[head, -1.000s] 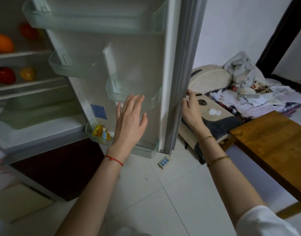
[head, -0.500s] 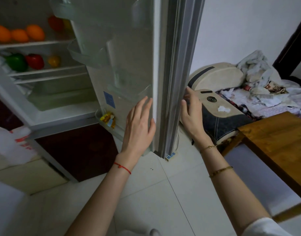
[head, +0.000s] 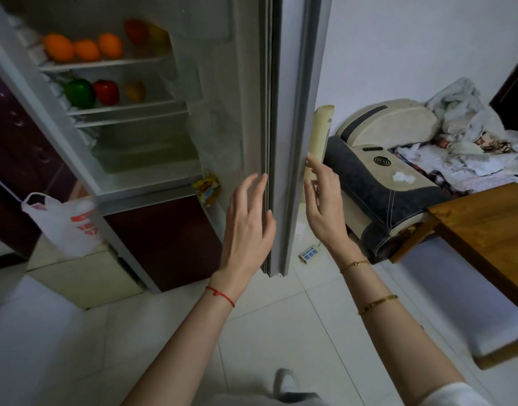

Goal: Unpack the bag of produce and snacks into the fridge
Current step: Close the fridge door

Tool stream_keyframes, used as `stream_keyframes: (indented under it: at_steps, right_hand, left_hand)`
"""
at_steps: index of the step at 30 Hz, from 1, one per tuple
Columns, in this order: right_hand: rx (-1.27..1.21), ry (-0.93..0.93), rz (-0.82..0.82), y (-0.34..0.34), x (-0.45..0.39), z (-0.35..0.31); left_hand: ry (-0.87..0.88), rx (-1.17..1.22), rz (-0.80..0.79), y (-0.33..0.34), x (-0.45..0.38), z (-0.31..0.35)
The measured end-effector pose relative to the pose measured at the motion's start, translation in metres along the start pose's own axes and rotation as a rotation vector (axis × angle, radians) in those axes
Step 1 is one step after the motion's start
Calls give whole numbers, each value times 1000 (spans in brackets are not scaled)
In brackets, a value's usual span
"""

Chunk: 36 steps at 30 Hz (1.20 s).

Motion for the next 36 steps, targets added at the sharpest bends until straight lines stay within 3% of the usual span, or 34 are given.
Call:
stream_keyframes:
  at_steps: [16,21,36]
  right_hand:
    - [-67,-222,-230,108,7,-111]
    - [-115,-231,-301,149,1,-128]
    - [-329,-362,-477,264,-41,-150]
  left_hand:
    - [-222,148,-154,-79,53,-74]
    - [-341,102,-82,-95,58,-105]
    - [-468,-170,130,-123,59,-217]
Point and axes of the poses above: each hand's wrist, its own x-axis away from the middle knuckle, its own y-axis out of the palm, z = x × y, the point moved 1 cm from there along -x, towards the middle knuckle, and after that the axes turned 11 degrees about -x, right-handed, at the moved point
